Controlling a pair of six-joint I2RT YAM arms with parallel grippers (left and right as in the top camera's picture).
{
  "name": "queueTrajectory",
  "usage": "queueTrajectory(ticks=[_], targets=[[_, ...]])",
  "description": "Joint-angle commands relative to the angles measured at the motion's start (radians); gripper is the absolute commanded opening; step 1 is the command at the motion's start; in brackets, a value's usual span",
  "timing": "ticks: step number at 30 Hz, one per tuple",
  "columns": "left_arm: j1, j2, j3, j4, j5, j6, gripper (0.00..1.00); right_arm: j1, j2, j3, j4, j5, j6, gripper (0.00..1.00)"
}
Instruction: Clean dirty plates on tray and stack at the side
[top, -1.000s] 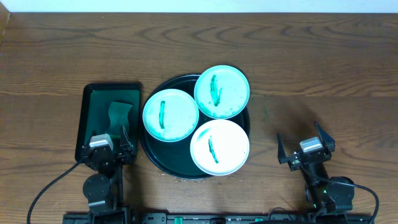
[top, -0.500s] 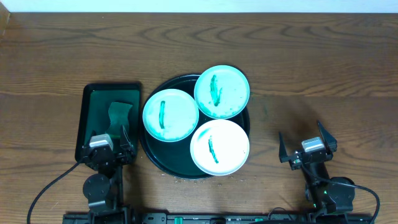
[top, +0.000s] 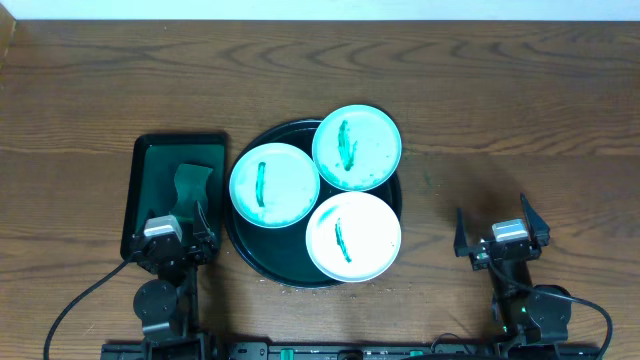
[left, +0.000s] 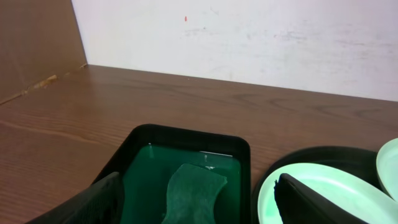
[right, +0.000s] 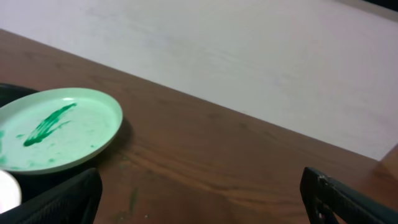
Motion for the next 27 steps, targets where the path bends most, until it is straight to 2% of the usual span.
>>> queueTrajectory(ticks=[1, 9, 16, 20, 22, 27], targets=[[-0.003, -0.005, 0.003, -0.016, -0.020, 0.013, 0.78, -0.016, -0.003, -0.002, 0.019, 0.028, -0.011, 0.99], [-0.003, 0.066, 0.070, -0.020, -0.069, 0.013, 0.78, -0.016, -0.001, 0.006, 0.027, 0.027, 0.021, 0.99], [-0.003, 0.280, 0.267, -0.038, -0.068, 0.012, 0.78, -0.016, 0.060, 0.085, 0.031, 0.039, 0.096, 0.99], [-0.003, 0.431, 0.472, -0.146, -0.068, -0.040, 0.78, -0.016, 0.245, 0.222, 0.012, 0.023, 0.140, 0.99], [-0.003, 0.529, 0.616, -0.253, -0.068, -0.040, 0.78, -0.016, 0.414, 0.349, -0.020, -0.014, 0.140, 0.99], [-0.003, 0.713, 0.865, -0.478, -0.068, -0.040, 0.78, -0.016, 0.773, 0.673, -0.229, -0.114, 0.140, 0.99]])
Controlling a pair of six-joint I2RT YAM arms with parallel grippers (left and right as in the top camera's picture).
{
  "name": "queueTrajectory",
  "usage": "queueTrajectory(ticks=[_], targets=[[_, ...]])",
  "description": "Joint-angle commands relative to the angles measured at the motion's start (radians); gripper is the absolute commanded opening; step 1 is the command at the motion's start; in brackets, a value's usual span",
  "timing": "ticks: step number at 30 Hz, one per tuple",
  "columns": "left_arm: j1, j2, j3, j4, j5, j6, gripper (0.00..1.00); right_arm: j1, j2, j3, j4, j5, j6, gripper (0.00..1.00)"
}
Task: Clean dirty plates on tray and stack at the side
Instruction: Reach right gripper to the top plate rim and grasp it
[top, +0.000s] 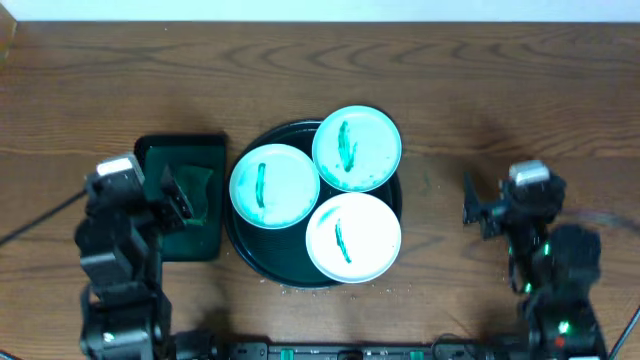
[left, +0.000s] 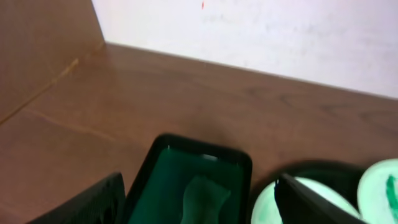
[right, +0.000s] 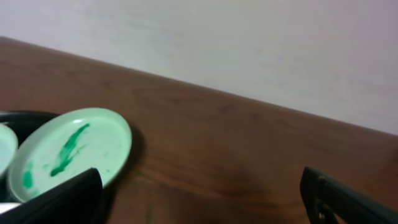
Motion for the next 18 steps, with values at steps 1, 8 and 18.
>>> queueTrajectory(ticks=[1, 8, 18], targets=[[-0.003, 0.134, 0.187, -0.132, -0.008, -0.013, 0.78, -0.016, 0.240, 0.239, -0.130, -0.092, 0.022, 0.99], [-0.003, 0.440, 0.480, -0.388, -0.009, -0.011, 0.78, -0.016, 0.695, 0.729, -0.523, -0.281, 0.025, 0.99], [0.000, 0.705, 0.485, -0.346, 0.013, -0.004, 0.78, -0.010, 0.914, 0.813, -0.509, -0.583, 0.234, 0.95]])
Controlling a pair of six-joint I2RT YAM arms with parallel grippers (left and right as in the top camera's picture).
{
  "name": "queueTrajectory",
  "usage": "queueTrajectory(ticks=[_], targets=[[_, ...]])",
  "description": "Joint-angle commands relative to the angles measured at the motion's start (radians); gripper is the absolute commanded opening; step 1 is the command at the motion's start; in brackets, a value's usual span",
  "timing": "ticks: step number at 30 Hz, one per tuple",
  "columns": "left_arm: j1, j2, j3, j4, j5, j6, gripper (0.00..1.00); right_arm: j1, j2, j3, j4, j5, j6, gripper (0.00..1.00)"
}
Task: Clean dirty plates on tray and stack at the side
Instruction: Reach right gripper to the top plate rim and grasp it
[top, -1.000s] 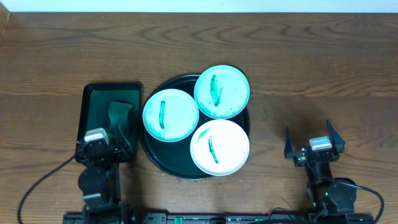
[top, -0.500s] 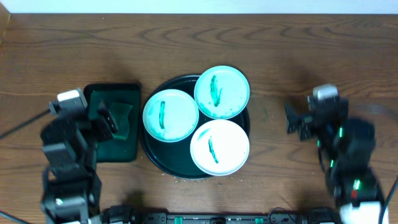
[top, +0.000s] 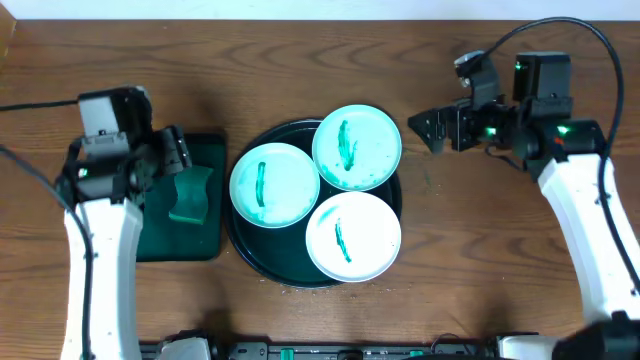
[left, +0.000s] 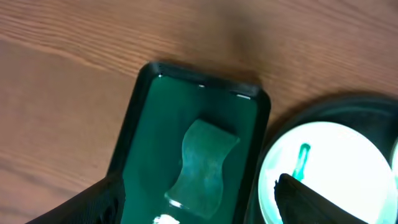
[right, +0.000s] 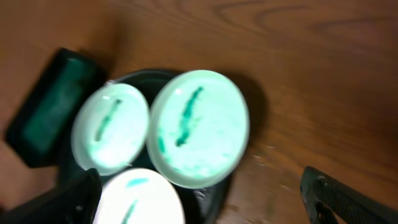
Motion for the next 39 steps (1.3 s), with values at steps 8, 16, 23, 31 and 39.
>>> queueTrajectory(ticks=[8, 16, 23, 31, 39], targets=[[0.000, 0.141, 0.013, 0.045, 0.011, -0.002, 0.78, 0.241, 0.201, 0.080, 0.021, 0.222, 0.362, 0.72], [0.000, 0.141, 0.013, 0.023, 0.008, -0.029, 0.78, 0.422, 0.576, 0.476, -0.209, 0.249, 0.516, 0.35], [0.000, 0.142, 0.013, -0.034, -0.172, -0.165, 0.78, 0.521, 0.666, 0.484, -0.239, 0.318, 0.627, 0.36], [0.000, 0.145, 0.012, -0.048, -0.206, -0.212, 0.78, 0.627, 0.704, 0.483, -0.258, 0.466, 0.663, 0.34], [0.001, 0.145, 0.012, -0.048, -0.224, -0.212, 0.78, 0.648, 0.748, 0.483, -0.313, 0.536, 0.658, 0.26]])
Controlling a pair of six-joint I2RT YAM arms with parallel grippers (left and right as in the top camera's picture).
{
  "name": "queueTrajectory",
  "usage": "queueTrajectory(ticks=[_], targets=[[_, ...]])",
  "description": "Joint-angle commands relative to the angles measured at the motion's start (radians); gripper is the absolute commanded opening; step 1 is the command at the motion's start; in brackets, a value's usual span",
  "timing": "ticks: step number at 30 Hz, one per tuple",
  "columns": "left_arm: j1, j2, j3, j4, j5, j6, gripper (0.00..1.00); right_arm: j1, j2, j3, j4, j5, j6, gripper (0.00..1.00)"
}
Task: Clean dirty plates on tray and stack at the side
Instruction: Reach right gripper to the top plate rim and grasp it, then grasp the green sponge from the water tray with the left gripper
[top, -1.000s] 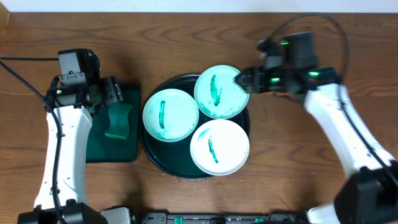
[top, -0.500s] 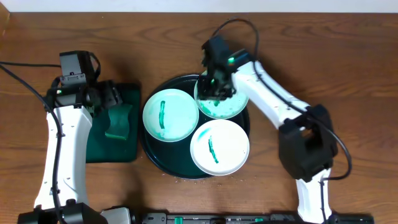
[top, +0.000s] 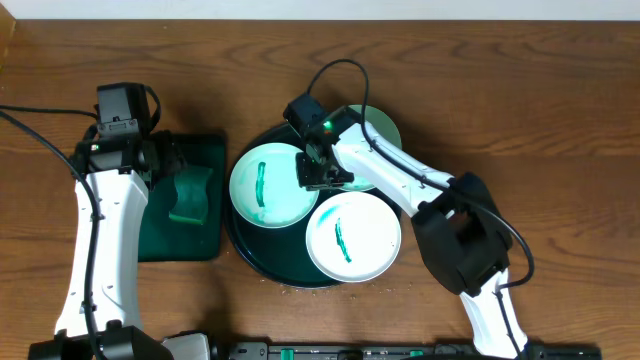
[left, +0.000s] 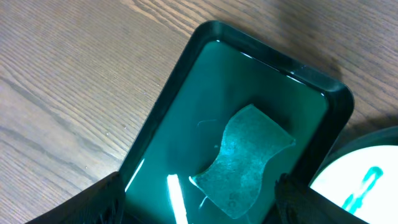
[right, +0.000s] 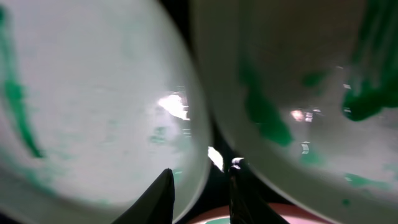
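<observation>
Three white plates with green smears lie on a round black tray (top: 262, 262): the left plate (top: 265, 190), the top plate (top: 385, 130) and the bottom plate (top: 352, 237). My right gripper (top: 322, 178) is down between the left and top plates. In the right wrist view the gripper (right: 202, 167) has narrowed jaws astride the left plate's (right: 93, 93) rim, with a dark gap still beside one finger; the top plate (right: 298, 93) is just to its right. My left gripper (top: 172, 168) hangs open (left: 196, 208) above the green sponge (left: 245, 158).
The sponge (top: 190, 195) lies in a green rectangular basin (top: 205, 235) with liquid, directly left of the round tray. Its rim (left: 211, 28) shows in the left wrist view. Brown wooden table (top: 520, 120) stretches right of the tray. Cables trail over both arms.
My right gripper was wide open, high at the back right of the tray; now it is low between the left and top plates with jaws narrowed. The left gripper is closer over the basin.
Both arms rested at the table's front edge, grippers open. Then both were raised, the left beside the basin, the right out to the right. Then the left stood over the basin and the right behind the tray. Now the right is at the left plate's rim.
</observation>
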Motion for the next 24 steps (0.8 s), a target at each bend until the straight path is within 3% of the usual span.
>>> queueTrajectory(ticks=[1, 9, 10, 13, 15, 17, 20, 24], targets=[[0.001, -0.002, 0.011, -0.003, -0.029, -0.018, 0.78, 0.007, 0.022, 0.019, -0.016, 0.066, 0.010, 0.26], [0.000, -0.002, 0.011, 0.000, -0.029, 0.003, 0.78, 0.010, 0.097, 0.019, 0.034, 0.000, -0.021, 0.28], [0.000, -0.002, 0.011, -0.001, -0.029, 0.015, 0.78, 0.010, 0.098, 0.019, 0.035, 0.000, -0.021, 0.25], [0.000, -0.002, 0.010, 0.003, -0.029, 0.022, 0.73, 0.009, 0.098, 0.019, 0.041, 0.000, -0.020, 0.02], [0.000, -0.002, 0.005, 0.000, -0.025, 0.022, 0.70, 0.009, 0.098, 0.019, 0.041, 0.000, -0.021, 0.01], [0.000, -0.002, -0.011, -0.011, -0.025, 0.022, 0.59, 0.009, 0.098, 0.019, 0.042, 0.000, -0.021, 0.01], [0.001, 0.010, -0.040, -0.023, -0.025, 0.023, 0.59, 0.010, 0.098, 0.019, 0.050, 0.000, -0.035, 0.01], [0.001, 0.081, -0.043, -0.021, 0.051, 0.144, 0.59, 0.014, 0.098, 0.019, 0.061, 0.000, -0.062, 0.01]])
